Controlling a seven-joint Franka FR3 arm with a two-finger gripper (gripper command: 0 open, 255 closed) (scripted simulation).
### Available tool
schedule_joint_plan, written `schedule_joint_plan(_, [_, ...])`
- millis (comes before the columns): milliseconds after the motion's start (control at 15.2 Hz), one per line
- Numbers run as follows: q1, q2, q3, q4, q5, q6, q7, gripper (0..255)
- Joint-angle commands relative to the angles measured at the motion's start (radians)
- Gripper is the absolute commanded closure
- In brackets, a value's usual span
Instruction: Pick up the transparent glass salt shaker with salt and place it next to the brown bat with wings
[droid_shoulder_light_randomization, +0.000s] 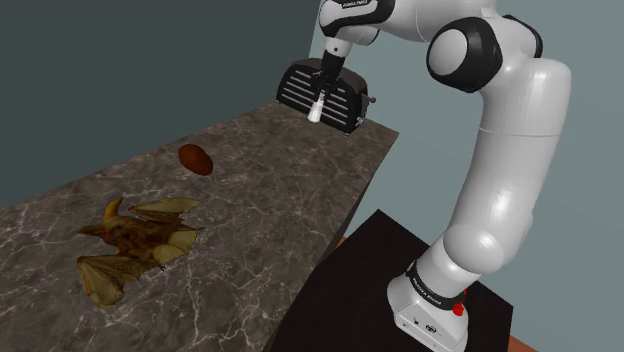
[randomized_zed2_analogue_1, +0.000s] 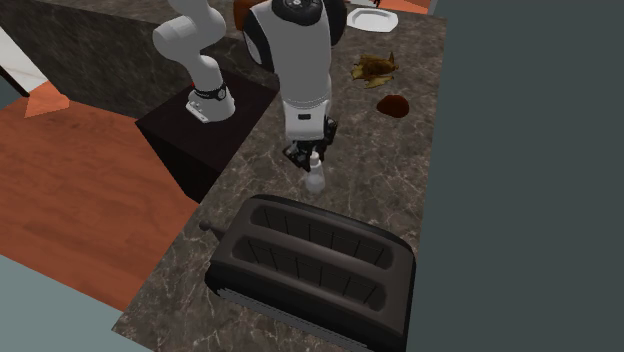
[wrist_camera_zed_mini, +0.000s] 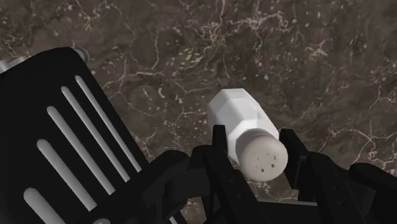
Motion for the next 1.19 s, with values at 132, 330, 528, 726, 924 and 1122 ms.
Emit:
schedule_joint_plan(132, [-0.002,-0.005,-0.002,0.044,-0.003,-0.049,0.005,255])
schedule_joint_plan(330, [-0.005,-0.007,-0.003,0.081,-0.005,-0.088,0.009,255])
schedule_joint_plan(528, [-0.007,-0.007,-0.004,0.122,-0.006,-0.128,0.013,255])
schedule_joint_plan(726, [-0.011,-0.004,-0.004,0.166,-0.007,-0.17,0.017,255])
schedule_joint_plan(924, [-0.015,0.001,-0.005,0.215,-0.006,-0.213,0.02,255])
schedule_joint_plan(1122, [-0.018,0.007,-0.005,0.253,-0.005,-0.245,0.023,255])
